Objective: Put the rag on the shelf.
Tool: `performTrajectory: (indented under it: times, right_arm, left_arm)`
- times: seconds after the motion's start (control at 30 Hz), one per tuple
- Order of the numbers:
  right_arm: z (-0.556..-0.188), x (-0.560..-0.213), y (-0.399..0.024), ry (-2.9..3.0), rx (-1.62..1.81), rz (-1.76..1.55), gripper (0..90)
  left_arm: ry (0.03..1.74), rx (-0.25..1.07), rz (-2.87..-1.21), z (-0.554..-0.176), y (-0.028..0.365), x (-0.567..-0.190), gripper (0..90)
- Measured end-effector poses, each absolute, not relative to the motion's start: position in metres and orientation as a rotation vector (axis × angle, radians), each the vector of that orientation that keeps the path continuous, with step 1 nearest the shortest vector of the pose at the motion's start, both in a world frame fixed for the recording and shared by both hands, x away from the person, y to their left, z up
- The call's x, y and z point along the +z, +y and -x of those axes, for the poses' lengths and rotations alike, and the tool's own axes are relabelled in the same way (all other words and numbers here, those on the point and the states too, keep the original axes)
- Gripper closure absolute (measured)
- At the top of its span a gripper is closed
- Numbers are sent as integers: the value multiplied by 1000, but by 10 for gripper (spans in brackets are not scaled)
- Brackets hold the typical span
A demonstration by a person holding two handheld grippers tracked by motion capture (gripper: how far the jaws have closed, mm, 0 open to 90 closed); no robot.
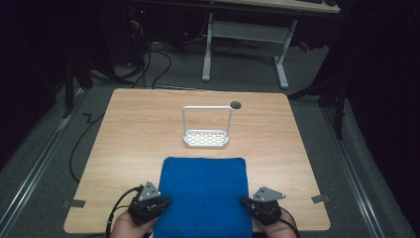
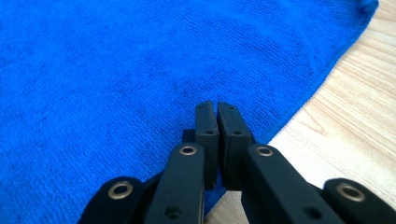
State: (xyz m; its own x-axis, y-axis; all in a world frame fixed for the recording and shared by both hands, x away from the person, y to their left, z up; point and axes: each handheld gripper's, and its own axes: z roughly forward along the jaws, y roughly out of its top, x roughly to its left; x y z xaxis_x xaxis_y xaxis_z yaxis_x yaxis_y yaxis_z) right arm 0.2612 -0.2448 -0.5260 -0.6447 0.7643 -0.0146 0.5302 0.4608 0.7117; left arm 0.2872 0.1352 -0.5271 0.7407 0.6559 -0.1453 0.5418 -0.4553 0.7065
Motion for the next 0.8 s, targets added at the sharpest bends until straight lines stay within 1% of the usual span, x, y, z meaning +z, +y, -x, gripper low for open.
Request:
performTrajectory:
  times: [0.03, 0.07, 0.1, 0.13, 0.17, 0.2, 0.33, 0.37, 0.4, 0.43, 0.53, 0.6, 0.63, 0.8]
  right_arm:
    - [-261, -526, -245, 2382, 987, -1098, 878]
    - [-262, -525, -246, 2386, 1012, -1092, 825]
    - [-262, -525, -246, 2386, 1012, -1092, 825]
    - [-263, -523, -249, 2361, 1063, -1095, 790]
    - [-263, -523, -249, 2361, 1063, -1095, 790]
    - [-263, -522, -250, 2345, 1078, -1101, 774]
    - [-265, -520, -258, 2291, 1094, -1128, 719]
    - [-267, -520, -261, 2276, 1093, -1143, 712]
    - [-270, -521, -267, 2256, 1107, -1170, 694]
    - [-270, -521, -267, 2256, 1107, -1170, 694]
    - [-273, -522, -274, 2228, 1130, -1224, 686]
    - [-275, -523, -278, 2218, 1141, -1239, 679]
    - [-275, -523, -278, 2218, 1141, -1239, 679]
    - [-275, -523, -277, 2228, 1137, -1225, 673]
  left_arm:
    - [896, 185, -2166, -286, 136, -527, 825]
    - [889, 180, -2169, -285, 137, -527, 795]
    - [883, 175, -2167, -285, 137, -527, 795]
    - [884, 197, -2147, -286, 137, -526, 727]
    - [884, 197, -2147, -286, 137, -526, 718]
    - [891, 206, -2130, -288, 138, -525, 718]
    - [937, 257, -2025, -299, 146, -519, 667]
    - [948, 270, -2002, -303, 149, -518, 649]
    - [972, 292, -1971, -310, 153, -516, 612]
    - [972, 292, -1971, -310, 153, -516, 602]
    - [1018, 296, -1922, -326, 159, -515, 577]
    - [1069, 307, -1884, -343, 163, -516, 545]
    - [1069, 307, -1884, -343, 163, -516, 535]
    - [1113, 347, -1896, -371, 156, -520, 505]
